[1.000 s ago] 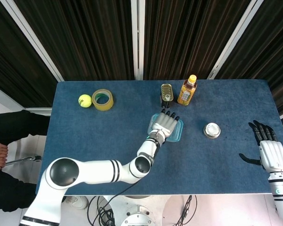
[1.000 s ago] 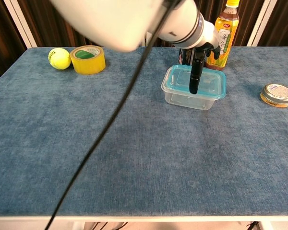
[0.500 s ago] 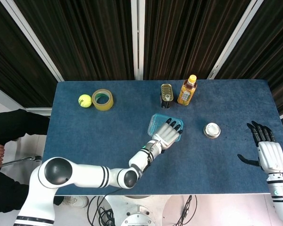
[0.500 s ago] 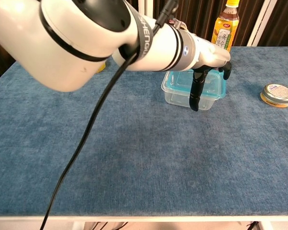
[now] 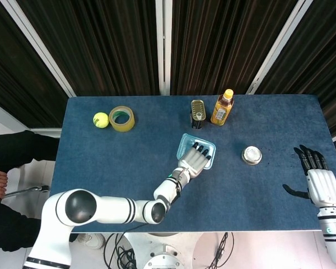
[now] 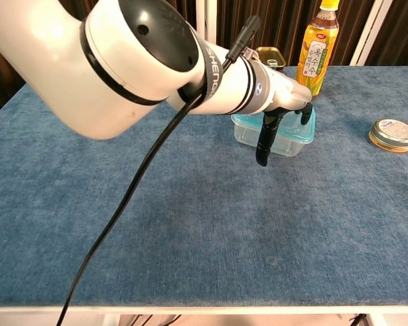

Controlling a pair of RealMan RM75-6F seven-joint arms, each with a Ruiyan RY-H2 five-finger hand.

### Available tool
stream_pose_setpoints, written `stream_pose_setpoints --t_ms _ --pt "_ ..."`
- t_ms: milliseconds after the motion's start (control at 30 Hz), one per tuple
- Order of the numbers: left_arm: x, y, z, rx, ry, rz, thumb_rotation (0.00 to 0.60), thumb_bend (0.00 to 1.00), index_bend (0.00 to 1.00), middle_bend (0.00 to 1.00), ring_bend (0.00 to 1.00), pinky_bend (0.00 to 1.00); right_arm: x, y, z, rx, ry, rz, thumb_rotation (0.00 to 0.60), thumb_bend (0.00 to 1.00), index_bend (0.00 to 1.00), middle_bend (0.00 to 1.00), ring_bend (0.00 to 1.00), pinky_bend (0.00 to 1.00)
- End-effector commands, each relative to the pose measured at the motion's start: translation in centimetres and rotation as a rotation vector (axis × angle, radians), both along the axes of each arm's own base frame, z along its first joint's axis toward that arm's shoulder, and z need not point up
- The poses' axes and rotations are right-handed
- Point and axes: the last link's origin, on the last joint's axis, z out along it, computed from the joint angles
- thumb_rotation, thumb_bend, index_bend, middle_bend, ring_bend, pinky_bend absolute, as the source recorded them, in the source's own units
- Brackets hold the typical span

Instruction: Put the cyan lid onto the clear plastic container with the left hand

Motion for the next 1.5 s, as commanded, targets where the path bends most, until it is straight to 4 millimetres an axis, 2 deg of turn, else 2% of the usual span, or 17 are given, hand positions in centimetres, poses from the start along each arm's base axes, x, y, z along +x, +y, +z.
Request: stream_pose_setpoints --t_ms 33,400,667,967,1167,1500 --pt "0.0 -0.1 -0.1 -0.005 0.002 0.002 0.600 0.01 0.16 0.06 0.00 0.02 0.0 0.0 0.0 0.001 0.000 0.000 0.600 0.07 0.00 0.00 0.00 0.00" --pt "-0.1 0.2 -0.1 -0.014 -0.003 0.029 0.600 0.00 0.15 0.06 0.00 0.02 -0.1 0.3 0.2 -0.005 0.002 -0.006 0.600 0.07 0.00 0.00 0.00 0.00" --pt "0.2 1.1 1.7 0.000 -0.079 0.066 0.600 0.01 0.15 0.06 0.00 0.02 0.1 0.4 0.3 -0.010 0.003 0.000 0.600 0.07 0.00 0.00 0.00 0.00" --pt "-1.0 2.5 1.0 0.049 -0.047 0.104 0.600 0.00 0.15 0.06 0.00 0.02 0.0 0.6 0.4 -0.014 0.003 -0.004 0.600 0.07 0.00 0.00 0.00 0.00" --pt "-2.5 3.7 1.4 0.097 -0.012 0.130 0.600 0.00 0.15 0.06 0.00 0.02 0.0 0.7 0.5 -0.016 0.004 -0.005 0.600 0.07 0.00 0.00 0.00 0.00" --pt "-3.1 3.2 1.1 0.084 0.016 0.138 0.600 0.00 0.16 0.07 0.00 0.02 0.2 0.8 0.3 -0.014 0.004 0.000 0.600 0.07 0.00 0.00 0.00 0.00"
